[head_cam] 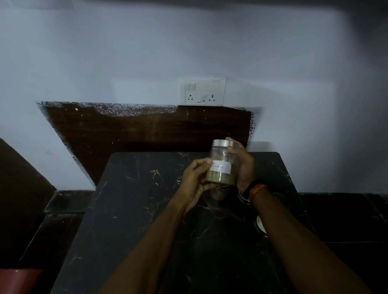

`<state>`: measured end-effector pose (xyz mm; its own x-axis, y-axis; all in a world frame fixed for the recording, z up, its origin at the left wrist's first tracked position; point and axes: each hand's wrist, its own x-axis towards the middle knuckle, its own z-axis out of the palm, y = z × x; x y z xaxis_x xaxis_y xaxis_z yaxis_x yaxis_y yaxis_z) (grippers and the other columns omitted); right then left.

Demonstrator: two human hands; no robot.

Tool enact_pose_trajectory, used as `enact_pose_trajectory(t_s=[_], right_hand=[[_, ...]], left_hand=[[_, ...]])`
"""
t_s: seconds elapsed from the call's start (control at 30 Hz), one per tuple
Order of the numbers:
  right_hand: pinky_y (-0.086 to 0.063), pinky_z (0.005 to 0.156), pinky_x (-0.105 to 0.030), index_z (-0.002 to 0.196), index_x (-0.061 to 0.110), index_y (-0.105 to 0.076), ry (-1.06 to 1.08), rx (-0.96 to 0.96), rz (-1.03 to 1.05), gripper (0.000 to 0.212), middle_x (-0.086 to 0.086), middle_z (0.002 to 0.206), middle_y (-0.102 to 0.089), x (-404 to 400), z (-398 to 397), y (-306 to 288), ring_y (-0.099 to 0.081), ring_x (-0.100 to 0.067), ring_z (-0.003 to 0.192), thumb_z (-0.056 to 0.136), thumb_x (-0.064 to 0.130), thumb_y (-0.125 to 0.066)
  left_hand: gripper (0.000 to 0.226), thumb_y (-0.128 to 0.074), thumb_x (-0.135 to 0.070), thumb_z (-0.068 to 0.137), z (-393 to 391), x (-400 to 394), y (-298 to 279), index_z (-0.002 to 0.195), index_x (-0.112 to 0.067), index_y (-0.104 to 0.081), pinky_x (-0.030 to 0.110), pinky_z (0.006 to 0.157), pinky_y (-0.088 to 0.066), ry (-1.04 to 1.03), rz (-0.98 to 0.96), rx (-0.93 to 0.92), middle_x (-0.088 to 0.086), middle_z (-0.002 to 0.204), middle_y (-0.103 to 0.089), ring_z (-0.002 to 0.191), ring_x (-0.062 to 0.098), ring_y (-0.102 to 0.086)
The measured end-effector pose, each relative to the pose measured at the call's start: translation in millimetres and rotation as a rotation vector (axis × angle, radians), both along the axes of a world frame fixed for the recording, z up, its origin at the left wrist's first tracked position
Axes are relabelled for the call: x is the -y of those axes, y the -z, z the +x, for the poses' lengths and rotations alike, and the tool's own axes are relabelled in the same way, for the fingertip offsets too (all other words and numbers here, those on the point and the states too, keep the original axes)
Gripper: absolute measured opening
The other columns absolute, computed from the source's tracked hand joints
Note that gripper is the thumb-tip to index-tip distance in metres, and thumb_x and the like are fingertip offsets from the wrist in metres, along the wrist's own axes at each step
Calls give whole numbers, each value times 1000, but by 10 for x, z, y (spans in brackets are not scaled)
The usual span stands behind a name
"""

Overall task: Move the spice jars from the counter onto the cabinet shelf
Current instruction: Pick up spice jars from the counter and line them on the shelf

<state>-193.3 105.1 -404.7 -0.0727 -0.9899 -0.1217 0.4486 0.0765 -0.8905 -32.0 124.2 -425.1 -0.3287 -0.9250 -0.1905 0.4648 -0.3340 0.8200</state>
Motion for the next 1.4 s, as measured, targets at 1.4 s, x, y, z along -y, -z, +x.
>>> enact_pose_trajectory(t_s=[1.4], right_hand=[[-48, 99, -58, 124, 7, -66, 145, -93, -588, 56, -20, 126, -66, 779, 7, -3205, -59, -43, 121, 78, 39, -72]], left_hand=[[49, -84, -34, 75, -106, 1540, -3648, 118, -13, -72, 42, 87, -57, 117, -746, 311, 14, 116, -73, 107, 30, -70]])
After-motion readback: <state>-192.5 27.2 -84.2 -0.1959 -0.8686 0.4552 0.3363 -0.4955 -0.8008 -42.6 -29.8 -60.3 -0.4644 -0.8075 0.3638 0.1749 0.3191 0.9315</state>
